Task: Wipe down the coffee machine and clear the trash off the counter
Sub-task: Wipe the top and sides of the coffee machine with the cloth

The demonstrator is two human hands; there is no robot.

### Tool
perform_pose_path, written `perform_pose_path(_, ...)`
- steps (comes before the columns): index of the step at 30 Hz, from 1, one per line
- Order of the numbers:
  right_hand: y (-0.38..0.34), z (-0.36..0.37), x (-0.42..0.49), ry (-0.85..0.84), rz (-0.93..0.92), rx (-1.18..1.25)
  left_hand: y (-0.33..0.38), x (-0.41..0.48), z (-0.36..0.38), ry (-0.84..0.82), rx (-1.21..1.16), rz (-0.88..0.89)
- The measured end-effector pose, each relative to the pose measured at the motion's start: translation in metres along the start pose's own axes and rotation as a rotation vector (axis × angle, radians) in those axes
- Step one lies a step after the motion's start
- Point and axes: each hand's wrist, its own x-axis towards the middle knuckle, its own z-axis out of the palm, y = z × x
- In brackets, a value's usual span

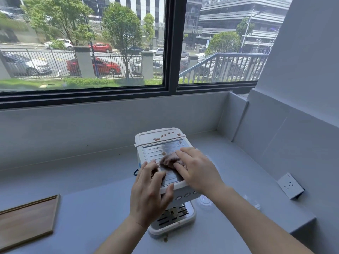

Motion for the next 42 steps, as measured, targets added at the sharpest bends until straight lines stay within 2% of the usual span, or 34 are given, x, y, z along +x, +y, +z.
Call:
perform_pose_path(3,-0.003,0.003,0.028,0.008,0.168,-0.011,0.0,-0.001,0.001,0.011,-0.013,0.01)
perform_pose_path(7,-0.027,0.014,0.017,-0.063,-0.018,0.027,-0.002,-0.001,0.003,0.048,-0.047,0.024)
perform_pose_path(9,-0.015,0.01,0.013,-0.063,-0.035,0.042,-0.003,-0.002,0.004,0.052,-0.043,0.027)
perform_pose_path(14,0.003,0.007,0.036,-0.002,0.202,-0.016,-0.006,-0.002,0.006,0.056,-0.033,0.032)
perform_pose_path(18,-0.004,0.017,0.021,-0.011,0.016,0.008,-0.007,-0.004,0.008,0.065,-0.039,0.037)
perform_pose_path(23,0.007,0.015,0.062,-0.002,0.262,-0.016,-0.006,-0.002,0.006,0.064,-0.01,0.05)
perform_pose_path(28,-0.002,0.019,0.028,0.0,-0.025,0.011,-0.005,-0.002,0.002,0.042,0.041,0.095)
perform_pose_path(30,0.011,0.016,0.029,-0.008,0.01,0.004,-0.001,0.002,-0.002,0.019,0.077,0.093)
perform_pose_path(33,0.015,0.014,0.056,-0.025,0.219,0.026,0.007,0.012,-0.013,-0.083,0.12,0.063)
perform_pose_path(34,0.009,0.016,0.061,-0.03,0.214,0.01,0.01,0.017,-0.017,-0.123,0.121,0.041)
perform_pose_path(38,-0.004,0.02,0.041,-0.061,-0.021,0.058,0.016,0.028,-0.019,-0.183,0.078,-0.059)
perform_pose_path(42,-0.002,0.018,0.057,-0.07,0.028,0.061,0.017,0.025,-0.018,-0.118,-0.033,-0.124)
